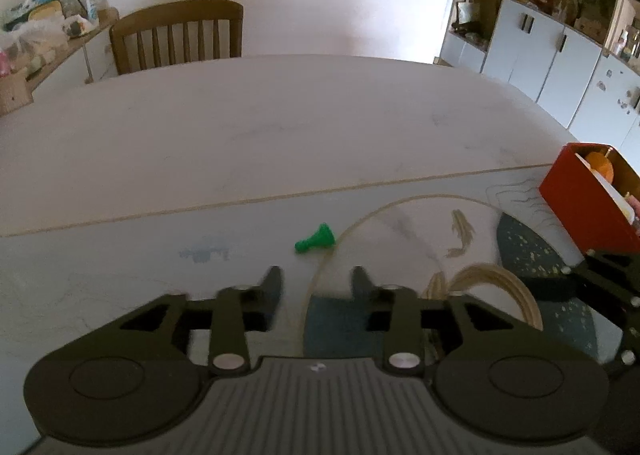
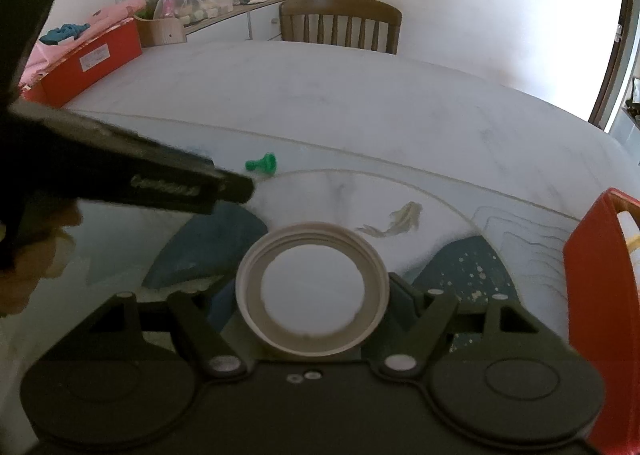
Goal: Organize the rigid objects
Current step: 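Close the left tool on the small green pawn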
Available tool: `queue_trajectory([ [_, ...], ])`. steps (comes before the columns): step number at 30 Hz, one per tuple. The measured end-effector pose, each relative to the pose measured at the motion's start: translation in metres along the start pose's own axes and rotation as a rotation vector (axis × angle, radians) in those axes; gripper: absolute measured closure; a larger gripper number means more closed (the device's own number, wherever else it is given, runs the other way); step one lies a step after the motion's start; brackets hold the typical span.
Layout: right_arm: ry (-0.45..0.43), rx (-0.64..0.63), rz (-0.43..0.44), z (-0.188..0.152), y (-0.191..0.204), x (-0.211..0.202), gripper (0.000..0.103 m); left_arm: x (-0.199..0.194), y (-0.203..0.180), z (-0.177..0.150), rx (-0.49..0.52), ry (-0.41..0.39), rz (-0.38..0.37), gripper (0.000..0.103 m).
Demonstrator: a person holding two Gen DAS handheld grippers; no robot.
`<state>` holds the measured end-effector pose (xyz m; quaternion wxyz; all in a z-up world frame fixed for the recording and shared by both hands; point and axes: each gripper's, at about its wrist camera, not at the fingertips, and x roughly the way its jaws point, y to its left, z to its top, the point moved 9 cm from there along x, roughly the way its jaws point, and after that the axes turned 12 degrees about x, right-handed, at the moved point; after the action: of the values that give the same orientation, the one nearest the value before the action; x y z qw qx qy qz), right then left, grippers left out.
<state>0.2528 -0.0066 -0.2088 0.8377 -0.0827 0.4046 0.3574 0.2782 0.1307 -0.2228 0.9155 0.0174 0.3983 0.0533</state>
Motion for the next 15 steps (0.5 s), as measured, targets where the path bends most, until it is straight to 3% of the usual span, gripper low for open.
queue_trajectory([
  [1, -0.001, 0.003, 0.0, -0.001, -0.001, -0.001, 0.027, 0.001, 0.0, 0.003, -0.001, -0.012, 0.006, 0.046],
  [11, -0.002, 0.007, 0.007, -0.005, -0.008, -0.007, 0.027, 0.027, 0.008, 0.013, 0.003, -0.005, 0.074, 0.046],
  [15, -0.004, 0.007, 0.015, -0.007, -0.011, -0.008, 0.027, 0.03, 0.014, 0.015, 0.016, -0.017, 0.099, 0.055],
])
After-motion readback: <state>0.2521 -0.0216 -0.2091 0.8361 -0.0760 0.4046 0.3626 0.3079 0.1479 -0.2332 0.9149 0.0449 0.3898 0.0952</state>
